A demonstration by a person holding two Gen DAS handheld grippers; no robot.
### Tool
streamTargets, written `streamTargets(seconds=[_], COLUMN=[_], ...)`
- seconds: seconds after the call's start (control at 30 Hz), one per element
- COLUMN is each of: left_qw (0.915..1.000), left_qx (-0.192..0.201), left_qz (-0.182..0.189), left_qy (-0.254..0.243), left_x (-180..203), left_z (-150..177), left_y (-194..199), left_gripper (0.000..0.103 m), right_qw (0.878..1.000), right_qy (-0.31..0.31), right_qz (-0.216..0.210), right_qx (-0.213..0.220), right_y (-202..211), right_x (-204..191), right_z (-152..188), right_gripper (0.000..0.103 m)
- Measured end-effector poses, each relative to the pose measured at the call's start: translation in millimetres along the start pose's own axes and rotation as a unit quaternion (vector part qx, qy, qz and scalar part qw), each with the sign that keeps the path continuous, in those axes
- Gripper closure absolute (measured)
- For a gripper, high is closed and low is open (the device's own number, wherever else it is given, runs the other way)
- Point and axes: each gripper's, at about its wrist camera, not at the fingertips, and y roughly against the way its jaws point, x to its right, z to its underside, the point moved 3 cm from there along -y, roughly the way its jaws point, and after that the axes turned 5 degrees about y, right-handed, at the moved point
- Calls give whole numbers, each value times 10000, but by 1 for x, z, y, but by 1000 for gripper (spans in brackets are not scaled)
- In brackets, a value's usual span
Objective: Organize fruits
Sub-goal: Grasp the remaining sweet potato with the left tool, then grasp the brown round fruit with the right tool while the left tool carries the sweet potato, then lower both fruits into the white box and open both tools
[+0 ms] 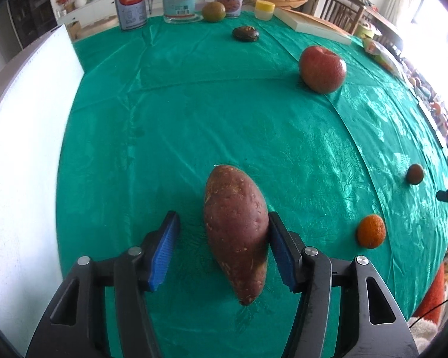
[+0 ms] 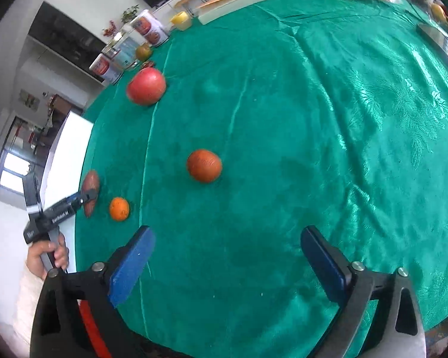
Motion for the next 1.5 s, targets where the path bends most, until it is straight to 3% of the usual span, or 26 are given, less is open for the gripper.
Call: streamTargets(seconds=[0.07, 0.17, 0.3, 0.33, 0.43, 0.6, 0.7, 0.8, 0.9, 1.0, 1.07, 1.17, 1.3, 1.5], left_qw=[10000, 9998, 9994, 9991, 9977, 9886, 9791, 9717, 9692, 9704, 9711, 9677, 9587, 9495], left_qx=[-74, -12, -8, 7, 80, 472, 791, 1154, 1417, 1535, 1503, 1150, 635, 247], left_qz=[55, -180, 18, 43, 152, 888, 1378, 1576, 1396, 878, 356, -116, -381, -612], left_qy=[10, -8, 354, 431, 654, 1119, 1270, 1331, 1451, 1643, 1817, 2242, 2748, 3066], left_x=[5, 12, 7, 4, -1, -2, -4, -21, -58, -109, -143, -191, -230, -252], left_z=[-1, 3, 10, 13, 23, 36, 35, 31, 25, 27, 33, 50, 80, 99], left_y=[-4, -3, 1, 4, 14, 70, 121, 180, 231, 259, 261, 235, 185, 140], left_gripper=[60, 61, 61, 61, 61, 61, 61, 61, 61, 61, 61, 61, 61, 60], right_qw=[9998, 9956, 9856, 9829, 9802, 9823, 9780, 9669, 9511, 9318, 9190, 9015, 8868, 8793], right_qy=[104, 720, 1254, 1352, 1394, 1596, 2022, 2552, 3023, 3410, 3629, 3902, 4310, 4567], right_qz=[70, 525, 1051, 1153, 1321, 940, 486, -44, -639, -1236, -1519, -1753, -1359, -671], right_qx=[-120, -290, -438, -485, -475, -268, -147, 2, 27, -121, -258, -653, -964, -1177], right_y=[-6, -21, -45, -52, -60, -40, -19, -1, 6, -3, -17, -52, -106, -167], right_x=[-8, -37, -59, -60, -57, -83, -136, -210, -290, -369, -417, -474, -516, -530], right_z=[-18, -30, -34, -35, -35, -27, -22, -15, -6, 5, 17, 40, 74, 98], right_gripper=[27, 28, 33, 38, 74, 74, 74, 74, 74, 74, 74, 74, 74, 72])
